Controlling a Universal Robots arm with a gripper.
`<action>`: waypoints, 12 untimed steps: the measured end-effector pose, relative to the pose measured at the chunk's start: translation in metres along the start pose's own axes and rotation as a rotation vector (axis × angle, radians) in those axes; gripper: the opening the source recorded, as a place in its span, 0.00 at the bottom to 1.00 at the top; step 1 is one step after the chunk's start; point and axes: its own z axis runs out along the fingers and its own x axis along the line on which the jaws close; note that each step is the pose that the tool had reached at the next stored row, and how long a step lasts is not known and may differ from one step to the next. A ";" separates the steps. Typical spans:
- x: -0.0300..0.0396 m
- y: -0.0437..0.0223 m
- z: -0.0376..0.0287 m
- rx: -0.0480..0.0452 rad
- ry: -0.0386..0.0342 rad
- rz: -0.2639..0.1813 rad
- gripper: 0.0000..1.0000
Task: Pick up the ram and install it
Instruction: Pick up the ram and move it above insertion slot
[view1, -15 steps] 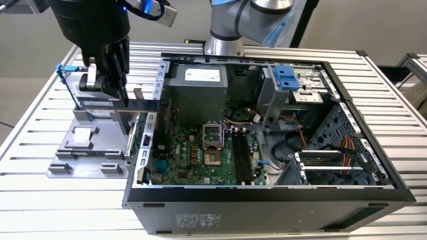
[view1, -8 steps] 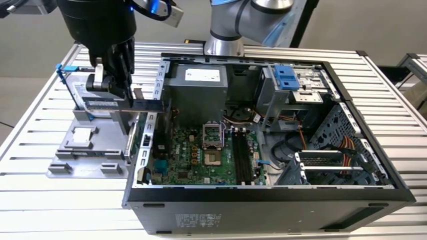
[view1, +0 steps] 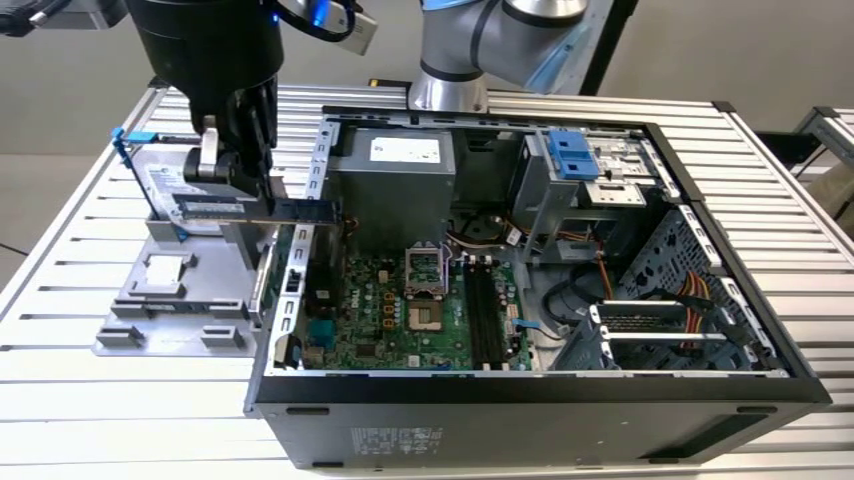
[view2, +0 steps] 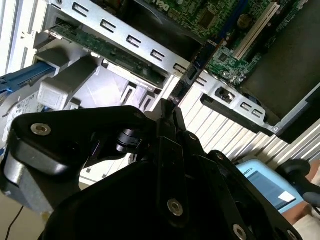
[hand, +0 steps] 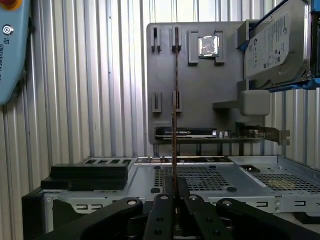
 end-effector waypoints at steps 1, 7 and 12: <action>0.0000 -0.0001 0.0000 0.0000 0.0000 0.000 0.00; -0.0001 -0.0020 -0.0001 0.0000 0.0001 0.000 0.00; -0.0004 -0.0084 -0.0001 0.0000 -0.0001 0.000 0.00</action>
